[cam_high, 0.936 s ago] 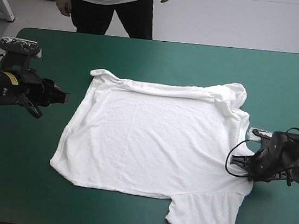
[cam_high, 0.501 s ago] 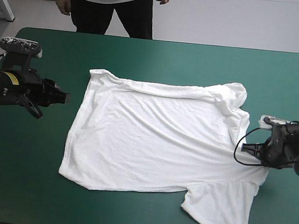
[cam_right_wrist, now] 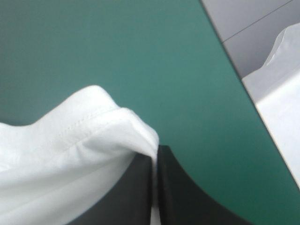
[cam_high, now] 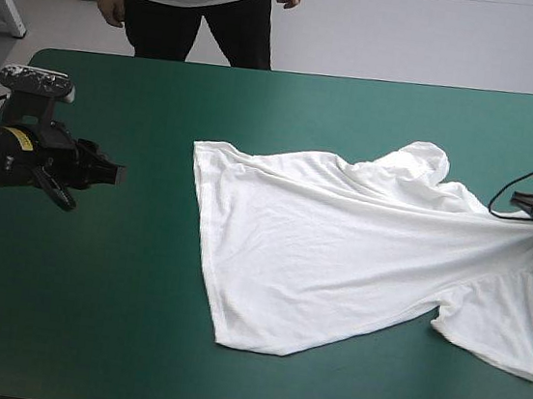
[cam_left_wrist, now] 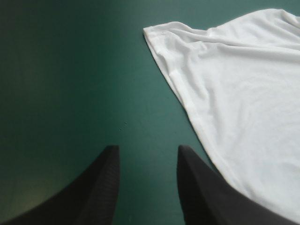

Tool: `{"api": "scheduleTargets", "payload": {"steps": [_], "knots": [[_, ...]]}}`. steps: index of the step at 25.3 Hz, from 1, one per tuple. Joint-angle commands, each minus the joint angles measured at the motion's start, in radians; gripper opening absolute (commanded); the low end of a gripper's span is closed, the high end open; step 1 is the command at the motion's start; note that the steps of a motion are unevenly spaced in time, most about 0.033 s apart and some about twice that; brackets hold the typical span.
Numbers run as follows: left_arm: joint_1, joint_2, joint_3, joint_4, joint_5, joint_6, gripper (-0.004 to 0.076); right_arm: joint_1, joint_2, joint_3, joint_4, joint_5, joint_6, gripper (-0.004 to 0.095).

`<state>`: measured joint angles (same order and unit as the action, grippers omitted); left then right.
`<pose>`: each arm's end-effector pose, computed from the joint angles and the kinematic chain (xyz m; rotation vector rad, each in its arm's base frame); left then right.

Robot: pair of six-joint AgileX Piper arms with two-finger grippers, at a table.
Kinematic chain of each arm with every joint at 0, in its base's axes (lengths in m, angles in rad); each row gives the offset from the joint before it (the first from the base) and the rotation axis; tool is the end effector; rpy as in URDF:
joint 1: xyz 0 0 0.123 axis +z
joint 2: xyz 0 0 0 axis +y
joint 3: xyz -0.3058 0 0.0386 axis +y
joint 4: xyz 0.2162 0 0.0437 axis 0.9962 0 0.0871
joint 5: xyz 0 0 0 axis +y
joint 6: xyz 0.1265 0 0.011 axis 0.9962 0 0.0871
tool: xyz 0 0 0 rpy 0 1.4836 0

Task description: Fold the cloth

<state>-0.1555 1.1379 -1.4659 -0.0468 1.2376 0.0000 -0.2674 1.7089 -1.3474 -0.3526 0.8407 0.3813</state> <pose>0.1806 -0.0340 0.4348 0.1886 2.3886 -0.1331 0.3342 -0.1254 0.2766 0.6205 2.5739 -0.3873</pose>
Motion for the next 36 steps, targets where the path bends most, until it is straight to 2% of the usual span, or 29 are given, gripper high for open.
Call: {"api": "scheduleTargets", "payload": {"steps": [1,5,9,14,16,19,23,24,25,27,30,32,36], "knots": [[0.0,-0.014,-0.021,-0.009,-0.062,0.0,0.0293,-0.058,0.085,-0.209,0.007,-0.06,-0.012,-0.0017],[0.0,-0.014,-0.021,-0.007,-0.064,0.0,0.0293,-0.061,0.191,-0.361,0.014,-0.065,-0.02,-0.0017],[0.0,-0.014,-0.021,-0.007,-0.078,0.0,0.0293,-0.061,0.34,-0.603,0.028,-0.064,-0.044,-0.0016],[0.0,-0.014,-0.021,-0.007,-0.082,-0.007,0.0293,-0.061,0.424,-0.713,0.048,-0.071,-0.089,-0.0017],[0.0,-0.014,-0.021,-0.014,-0.085,-0.007,0.0293,-0.061,0.424,-0.713,0.078,-0.069,-0.151,0.0006],[0.0,-0.014,-0.021,-0.014,-0.085,-0.007,0.0293,-0.076,0.419,-0.713,0.198,-0.038,-0.249,0.0187],[0.0,-0.014,-0.021,-0.014,-0.085,-0.007,0.0293,-0.105,0.391,-0.713,0.278,0.079,-0.269,0.0615],[0.0,-0.014,-0.021,-0.014,-0.085,-0.007,0.0293,-0.116,0.377,-0.713,0.282,0.113,-0.257,0.0679],[0.0,-0.014,-0.021,-0.014,-0.085,-0.007,0.0293,-0.124,0.366,-0.713,0.282,0.137,-0.247,0.0688],[0.0,-0.014,-0.021,-0.01,-0.085,0.0,0.0293,-0.137,0.328,-0.712,0.284,0.182,-0.245,0.0631],[0.0,-0.014,-0.021,-0.01,-0.085,0.0,0.0293,-0.14,0.253,-0.712,0.353,0.21,-0.266,0.056],[0.0,-0.014,-0.021,-0.01,-0.085,0.0,0.0293,-0.13,0.192,-0.709,0.413,0.228,-0.297,0.0549],[0.0,-0.014,-0.021,-0.004,-0.08,0.0,0.0293,-0.06,0.08,-0.683,0.425,0.31,-0.306,0.0549]]}}
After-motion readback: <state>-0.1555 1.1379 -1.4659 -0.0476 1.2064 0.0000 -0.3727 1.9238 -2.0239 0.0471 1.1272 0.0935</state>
